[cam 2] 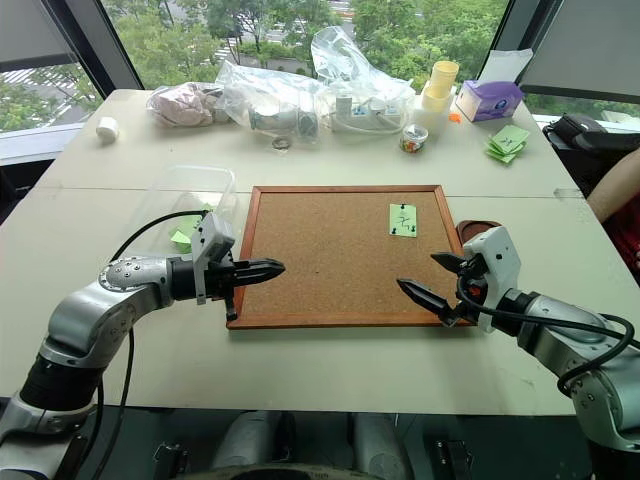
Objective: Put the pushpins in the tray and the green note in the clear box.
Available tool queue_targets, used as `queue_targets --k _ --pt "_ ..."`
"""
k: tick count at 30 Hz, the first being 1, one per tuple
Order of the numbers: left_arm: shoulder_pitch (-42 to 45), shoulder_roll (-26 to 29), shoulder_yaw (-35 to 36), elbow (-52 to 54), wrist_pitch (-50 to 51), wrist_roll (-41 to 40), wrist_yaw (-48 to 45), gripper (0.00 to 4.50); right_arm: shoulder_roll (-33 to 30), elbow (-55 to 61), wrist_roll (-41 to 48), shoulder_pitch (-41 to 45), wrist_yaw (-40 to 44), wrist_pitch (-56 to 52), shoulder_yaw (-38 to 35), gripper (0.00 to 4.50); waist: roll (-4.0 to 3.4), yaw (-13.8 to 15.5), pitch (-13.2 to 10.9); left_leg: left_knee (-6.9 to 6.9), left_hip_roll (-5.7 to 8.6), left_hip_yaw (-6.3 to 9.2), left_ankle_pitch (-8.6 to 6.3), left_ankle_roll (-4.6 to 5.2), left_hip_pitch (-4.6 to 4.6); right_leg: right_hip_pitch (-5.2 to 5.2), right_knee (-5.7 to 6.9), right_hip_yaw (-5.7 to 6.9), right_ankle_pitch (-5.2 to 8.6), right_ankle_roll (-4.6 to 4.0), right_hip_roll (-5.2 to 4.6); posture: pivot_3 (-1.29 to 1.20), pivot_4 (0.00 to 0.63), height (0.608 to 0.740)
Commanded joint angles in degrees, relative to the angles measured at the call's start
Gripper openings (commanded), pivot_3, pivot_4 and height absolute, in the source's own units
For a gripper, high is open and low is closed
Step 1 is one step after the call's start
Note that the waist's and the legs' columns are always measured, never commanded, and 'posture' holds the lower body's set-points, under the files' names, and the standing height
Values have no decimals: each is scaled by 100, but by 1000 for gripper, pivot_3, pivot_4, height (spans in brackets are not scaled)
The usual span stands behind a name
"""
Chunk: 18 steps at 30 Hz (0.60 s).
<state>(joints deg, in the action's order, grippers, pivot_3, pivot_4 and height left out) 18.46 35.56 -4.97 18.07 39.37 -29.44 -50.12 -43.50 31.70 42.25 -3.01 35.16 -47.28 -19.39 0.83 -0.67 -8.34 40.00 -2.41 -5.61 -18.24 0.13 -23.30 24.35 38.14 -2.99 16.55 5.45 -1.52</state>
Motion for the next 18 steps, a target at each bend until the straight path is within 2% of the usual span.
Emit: queue_targets --k 1,18 --pt "197 -47 132 -50 -119 48 104 58 -1 56 -1 58 -13 70 -32 4500 0 1 0 0 0 0 0 0 0 0 0 0 0 0 0 0 150 738" --pt "447 -63 52 -237 21 55 61 58 129 -35 122 158 -217 -209 97 4500 0 1 0 0 0 0 0 0 0 0 0 0 0 0 0 0 150 738"
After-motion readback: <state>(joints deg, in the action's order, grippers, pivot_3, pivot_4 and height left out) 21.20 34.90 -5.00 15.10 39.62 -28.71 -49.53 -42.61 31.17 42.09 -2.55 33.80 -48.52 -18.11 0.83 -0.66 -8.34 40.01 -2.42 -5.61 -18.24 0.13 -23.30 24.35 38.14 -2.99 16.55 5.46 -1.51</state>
